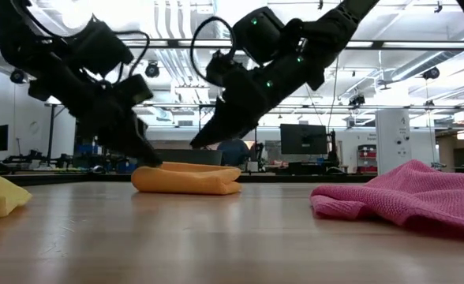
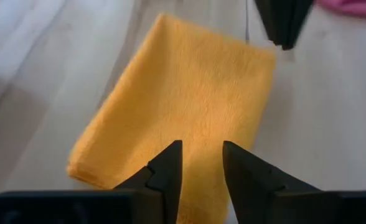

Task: Fold microfiber towels
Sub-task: Fold the orange towel

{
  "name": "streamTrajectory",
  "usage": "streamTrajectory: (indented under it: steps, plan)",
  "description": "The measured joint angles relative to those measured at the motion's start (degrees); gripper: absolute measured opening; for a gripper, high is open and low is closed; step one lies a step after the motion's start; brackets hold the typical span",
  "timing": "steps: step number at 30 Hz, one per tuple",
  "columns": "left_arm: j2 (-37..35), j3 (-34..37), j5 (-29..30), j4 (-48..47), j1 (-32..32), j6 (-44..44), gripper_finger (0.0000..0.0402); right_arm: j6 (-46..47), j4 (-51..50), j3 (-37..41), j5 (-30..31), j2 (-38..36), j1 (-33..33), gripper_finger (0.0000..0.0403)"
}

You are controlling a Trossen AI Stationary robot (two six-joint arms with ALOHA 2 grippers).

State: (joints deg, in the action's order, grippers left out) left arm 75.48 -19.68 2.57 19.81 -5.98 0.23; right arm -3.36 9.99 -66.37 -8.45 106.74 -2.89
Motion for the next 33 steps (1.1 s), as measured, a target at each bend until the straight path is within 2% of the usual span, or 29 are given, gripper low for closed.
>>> streamTrajectory:
  steps: [8, 14, 20, 27, 33]
  plan:
    - [6.1, -0.9, 0.1, 0.7, 0.0, -0.5, 0.0078, 2.3, -5.6, 0.1, 0.1, 1.2, 1.3, 0.0008]
    - [8.4, -1.7, -0.8, 1.1, 0.1, -5.1, 0.0077, 1.0, -7.9, 0.5, -0.4, 1.4, 1.3, 0.0008]
    - [7.5, -1.8, -1.2, 0.6, 0.1, -7.4, 0.0077, 0.8, -7.5, 0.5, -0.5, 3.9, 1.1, 0.0008]
    - [2.4, -1.8, -1.4, 0.7, 0.1, -6.7, 0.0077, -4.1, -16.1, 0.2, -0.7, 3.5, 1.1, 0.0008]
    - [1.3, -1.7, 4.3, 5.1, 0.1, -4.0, 0.0077, -12.1, -21.3, 0.4, -0.7, 1.3, 0.7, 0.0008]
